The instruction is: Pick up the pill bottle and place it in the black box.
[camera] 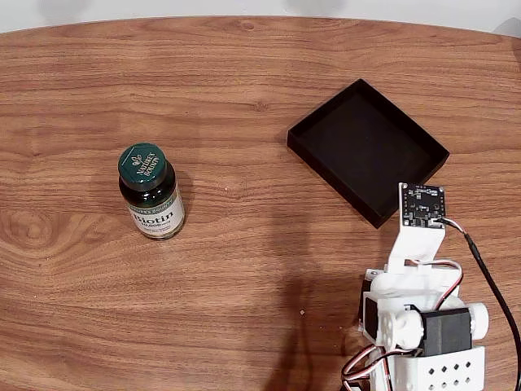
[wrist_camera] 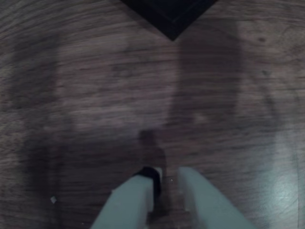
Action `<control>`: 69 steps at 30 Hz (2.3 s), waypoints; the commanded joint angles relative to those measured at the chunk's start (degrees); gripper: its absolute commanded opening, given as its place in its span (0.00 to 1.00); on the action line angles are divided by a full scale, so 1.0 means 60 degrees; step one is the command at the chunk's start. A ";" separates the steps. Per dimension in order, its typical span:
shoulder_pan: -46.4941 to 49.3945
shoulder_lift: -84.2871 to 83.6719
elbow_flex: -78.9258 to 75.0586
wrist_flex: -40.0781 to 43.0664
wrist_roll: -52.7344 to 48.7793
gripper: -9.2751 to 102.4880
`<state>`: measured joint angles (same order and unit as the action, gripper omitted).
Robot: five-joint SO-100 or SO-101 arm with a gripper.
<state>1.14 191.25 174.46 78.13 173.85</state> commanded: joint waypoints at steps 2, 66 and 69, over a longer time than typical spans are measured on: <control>0.0029 0.0015 -0.0146 0.1421 -0.0381 0.09; -0.1597 -0.2959 -0.0161 -0.8804 0.1523 0.37; -0.2095 -0.3589 -0.0146 -0.9463 0.1479 0.37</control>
<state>-8.53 173.14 174.64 26.37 182.55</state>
